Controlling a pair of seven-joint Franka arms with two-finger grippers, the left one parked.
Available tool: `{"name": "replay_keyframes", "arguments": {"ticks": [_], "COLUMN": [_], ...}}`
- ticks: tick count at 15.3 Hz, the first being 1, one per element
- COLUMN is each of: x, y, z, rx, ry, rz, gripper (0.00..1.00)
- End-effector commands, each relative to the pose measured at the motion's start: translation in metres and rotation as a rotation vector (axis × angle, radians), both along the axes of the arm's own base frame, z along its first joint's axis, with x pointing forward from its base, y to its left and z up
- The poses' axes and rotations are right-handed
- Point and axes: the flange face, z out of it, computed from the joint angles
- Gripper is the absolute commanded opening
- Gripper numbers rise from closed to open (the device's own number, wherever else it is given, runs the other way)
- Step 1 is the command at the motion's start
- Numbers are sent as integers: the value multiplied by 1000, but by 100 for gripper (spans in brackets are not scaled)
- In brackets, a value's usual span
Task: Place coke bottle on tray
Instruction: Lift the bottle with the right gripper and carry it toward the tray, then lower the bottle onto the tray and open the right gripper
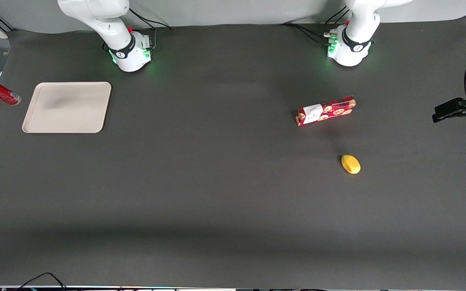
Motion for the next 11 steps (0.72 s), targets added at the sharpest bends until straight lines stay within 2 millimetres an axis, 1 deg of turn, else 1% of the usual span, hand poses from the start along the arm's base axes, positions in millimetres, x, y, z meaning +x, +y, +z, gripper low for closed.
{"name": "replay_keyframes", "arguments": {"ticks": [1,3,5,7,10,11], "x": [-16,-25,-26,-24,-16,-15], "y": [-21,-26,-23,-22,-18,-17], "z": [-23,-41,-52,-64,-79,-88], "rx": [-12,-10,1,25,45,55], "ry": [-29,-51,-66,-84,-99,-115], "rz": [55,41,39,14,13,25], "gripper": [0,0,0,0,0,0]}}
